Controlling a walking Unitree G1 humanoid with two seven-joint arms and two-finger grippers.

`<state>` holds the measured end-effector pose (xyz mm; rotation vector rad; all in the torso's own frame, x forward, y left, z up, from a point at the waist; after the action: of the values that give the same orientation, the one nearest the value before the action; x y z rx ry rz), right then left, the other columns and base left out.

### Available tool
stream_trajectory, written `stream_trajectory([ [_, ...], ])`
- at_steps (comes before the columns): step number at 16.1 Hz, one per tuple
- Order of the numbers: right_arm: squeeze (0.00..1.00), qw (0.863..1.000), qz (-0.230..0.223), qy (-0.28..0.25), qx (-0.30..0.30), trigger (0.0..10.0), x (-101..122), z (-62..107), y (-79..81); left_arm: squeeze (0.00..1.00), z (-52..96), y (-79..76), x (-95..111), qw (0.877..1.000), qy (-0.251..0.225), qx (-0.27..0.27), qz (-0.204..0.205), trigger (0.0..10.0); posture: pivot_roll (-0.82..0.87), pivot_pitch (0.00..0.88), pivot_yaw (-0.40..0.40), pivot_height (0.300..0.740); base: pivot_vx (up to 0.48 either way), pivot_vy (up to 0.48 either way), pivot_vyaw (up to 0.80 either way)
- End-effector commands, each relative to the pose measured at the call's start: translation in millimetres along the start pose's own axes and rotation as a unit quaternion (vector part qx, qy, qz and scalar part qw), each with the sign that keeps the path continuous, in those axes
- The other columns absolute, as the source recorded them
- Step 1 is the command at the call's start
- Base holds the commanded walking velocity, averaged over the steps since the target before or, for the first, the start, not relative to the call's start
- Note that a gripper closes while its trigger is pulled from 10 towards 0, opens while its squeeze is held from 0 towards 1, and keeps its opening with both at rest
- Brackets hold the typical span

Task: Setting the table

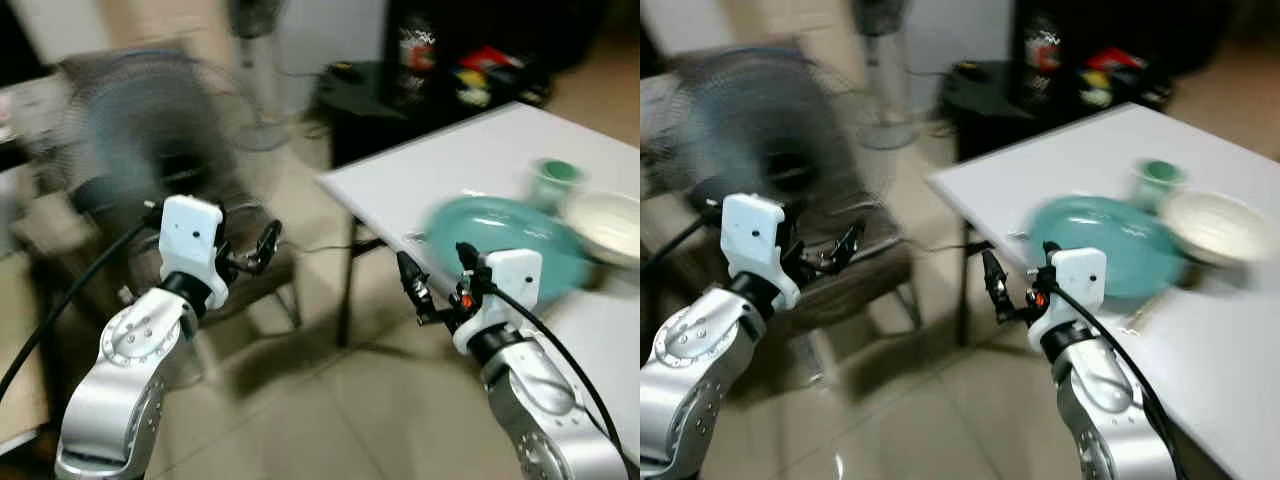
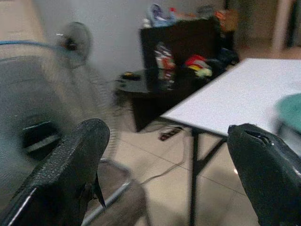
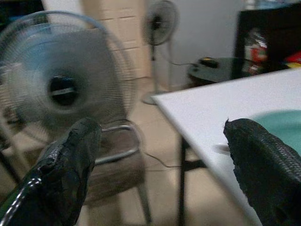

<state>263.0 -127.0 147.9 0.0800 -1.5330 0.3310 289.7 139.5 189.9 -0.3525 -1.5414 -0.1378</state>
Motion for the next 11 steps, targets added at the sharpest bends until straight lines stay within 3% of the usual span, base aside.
stream_trajectory([
  [1,1.00,1.000,-0.001,-0.016,0.008,10.0,7.6,-1.7,4.2,0.00,1.8,7.4,-1.3,1.000,0.005,0.015,-0.003,10.0,0.05,0.000,0.025,0.740,0.000,0.322,0.80],
  [11,1.00,1.000,-0.004,-0.021,0.006,10.0,5.9,-6.5,3.1,0.00,0.9,7.3,0.6,1.000,0.001,0.011,-0.008,10.0,0.06,0.000,0.020,0.740,0.000,0.321,0.80],
])
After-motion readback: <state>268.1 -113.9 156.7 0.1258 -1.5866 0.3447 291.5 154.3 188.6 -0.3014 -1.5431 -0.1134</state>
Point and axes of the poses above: a point about 5 cm out from each wrist's last joint towards the gripper, its own z axis pointing back from the gripper into the wrist, its own x axis along the axis of the wrist's last joint, y = z × x, the point moved 4 cm from there along -z, pointing out of the wrist towards the gripper, and after that the axes turned 15 degrees about z, right-handed, at the moved point
